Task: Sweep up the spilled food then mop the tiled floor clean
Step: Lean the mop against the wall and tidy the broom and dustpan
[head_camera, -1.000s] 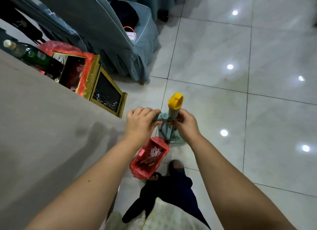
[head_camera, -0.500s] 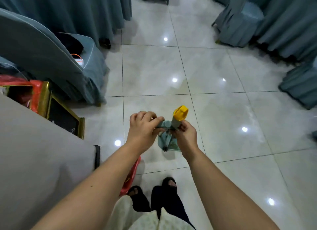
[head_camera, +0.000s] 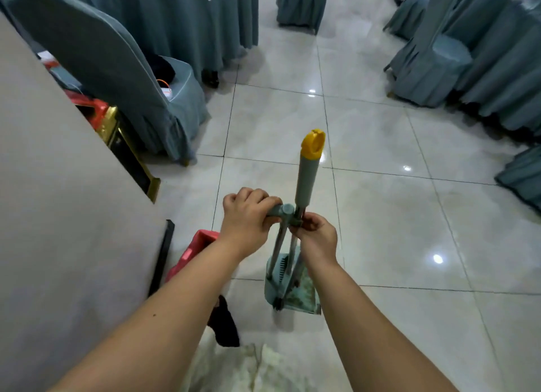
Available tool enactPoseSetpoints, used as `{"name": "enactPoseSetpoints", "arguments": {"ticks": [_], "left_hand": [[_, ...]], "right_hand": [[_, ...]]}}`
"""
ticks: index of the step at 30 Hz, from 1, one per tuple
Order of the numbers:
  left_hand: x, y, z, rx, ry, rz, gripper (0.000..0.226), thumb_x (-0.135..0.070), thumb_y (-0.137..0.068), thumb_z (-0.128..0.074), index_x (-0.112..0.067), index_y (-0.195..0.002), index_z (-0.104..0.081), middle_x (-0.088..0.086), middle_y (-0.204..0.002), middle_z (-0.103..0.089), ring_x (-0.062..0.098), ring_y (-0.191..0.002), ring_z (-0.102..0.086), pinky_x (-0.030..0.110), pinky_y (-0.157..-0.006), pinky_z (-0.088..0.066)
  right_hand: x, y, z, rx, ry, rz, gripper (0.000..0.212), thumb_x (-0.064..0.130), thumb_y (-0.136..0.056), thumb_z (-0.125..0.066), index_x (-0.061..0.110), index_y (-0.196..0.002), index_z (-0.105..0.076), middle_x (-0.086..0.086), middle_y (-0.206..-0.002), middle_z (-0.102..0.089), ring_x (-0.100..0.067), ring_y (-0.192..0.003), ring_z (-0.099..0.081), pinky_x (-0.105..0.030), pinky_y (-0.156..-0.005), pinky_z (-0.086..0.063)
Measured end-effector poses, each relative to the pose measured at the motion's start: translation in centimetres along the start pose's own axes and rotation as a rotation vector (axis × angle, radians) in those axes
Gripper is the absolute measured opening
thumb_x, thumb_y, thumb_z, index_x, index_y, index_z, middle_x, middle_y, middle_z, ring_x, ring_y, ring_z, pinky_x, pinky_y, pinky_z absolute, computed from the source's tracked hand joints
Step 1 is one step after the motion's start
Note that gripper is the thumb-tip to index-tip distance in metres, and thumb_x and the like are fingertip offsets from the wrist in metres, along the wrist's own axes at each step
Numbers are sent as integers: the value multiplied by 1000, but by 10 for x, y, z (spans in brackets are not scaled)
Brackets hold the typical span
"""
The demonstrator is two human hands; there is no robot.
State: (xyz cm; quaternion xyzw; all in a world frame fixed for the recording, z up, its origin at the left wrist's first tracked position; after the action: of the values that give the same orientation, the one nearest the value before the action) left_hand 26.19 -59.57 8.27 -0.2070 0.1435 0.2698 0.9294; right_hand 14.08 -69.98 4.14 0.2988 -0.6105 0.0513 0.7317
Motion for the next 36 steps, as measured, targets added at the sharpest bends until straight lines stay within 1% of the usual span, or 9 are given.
{"name": "enactPoseSetpoints", "arguments": {"ticks": [2, 8, 11, 16, 20, 27, 29, 32, 36], "left_hand": [[-3, 13, 8, 14, 7, 43, 30, -42, -79, -55, -30, -104, -66, -9, -97, -61, 23, -94, -54, 42, -78, -37], [-36, 102, 37, 67, -56, 121, 34, -32, -75, -73, -30, -108, -64, -10, -102, -59, 21, -99, -50, 41, -83, -34], [-44, 129, 51, 96, -75, 121, 34, -31, -76, -73, -31, -108, -64, -11, -103, -59, 20, -100, -50, 40, -84, -32], [-36, 179, 70, 86, -100, 214, 34, -32, -75, -71, -31, -108, -65, -10, -103, -61, 21, -101, -49, 43, -84, -35], [-18, 226, 86, 101, -95, 235, 35, -31, -73, -73, -30, -107, -66, -10, -103, -61, 24, -101, -50, 43, -84, -36], [25, 314, 125, 24, -94, 283, 36, -30, -71, -70, -32, -107, -67, -12, -99, -61, 23, -98, -51, 39, -83, -34], [37, 341, 136, -5, -107, 260, 36, -28, -74, -62, -31, -110, -66, -11, -100, -61, 22, -100, -51, 40, -86, -33], [57, 384, 143, -18, -132, 232, 35, -37, -82, -50, -35, -115, -62, -9, -103, -59, 21, -100, -50, 38, -87, -28], [85, 430, 152, -35, -139, 254, 35, -48, -83, -51, -35, -112, -65, -8, -99, -59, 19, -97, -48, 36, -85, -26]], "right_hand": [[-4, 11, 5, 9, -40, 6, 36, -17, -74, -65, 19, -78, -69, -11, -87, -72, -29, -87, -69, -35, -80, -58], [-27, 87, 29, 282, -30, -11, 28, -12, -74, -70, 13, -86, -73, -7, -85, -75, -25, -88, -71, -33, -81, -59], [-34, 112, 39, 340, 140, -11, 25, -3, -75, -74, 19, -88, -74, 1, -85, -76, -17, -85, -72, -32, -83, -58], [-51, 150, 24, 425, 274, 18, 21, 17, -77, -80, 22, -95, -71, 3, -91, -75, -14, -89, -71, -34, -87, -57], [-67, 187, 2, 534, 387, 51, 19, 14, -82, -75, 30, -89, -67, 6, -91, -73, -12, -90, -69, -36, -91, -55], [-102, 268, -48, 486, 478, 121, 33, 2, -84, -68, 34, -84, -62, 7, -88, -71, -15, -91, -69, -32, -88, -56], [-112, 294, -65, 493, 496, 123, 36, -1, -85, -66, 35, -84, -62, 8, -88, -70, -14, -91, -69, -32, -87, -56], [-132, 327, -89, 496, 547, 156, 32, 0, -84, -66, 31, -89, -64, 7, -89, -71, -13, -89, -69, -35, -87, -56], [-163, 365, -118, 481, 607, 165, 26, 5, -84, -67, 29, -94, -63, 1, -94, -71, -20, -94, -67, -41, -86, -54]]}}
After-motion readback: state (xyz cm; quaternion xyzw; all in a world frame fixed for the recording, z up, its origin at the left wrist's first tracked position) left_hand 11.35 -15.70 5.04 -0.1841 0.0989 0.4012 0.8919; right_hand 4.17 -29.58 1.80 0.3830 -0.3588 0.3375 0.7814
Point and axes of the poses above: each hand's wrist, its own y-axis away from the middle knuckle, its own z-axis out of the back of the hand, x = y × z, the point moved 6 cm from there along -y, towards the middle knuckle
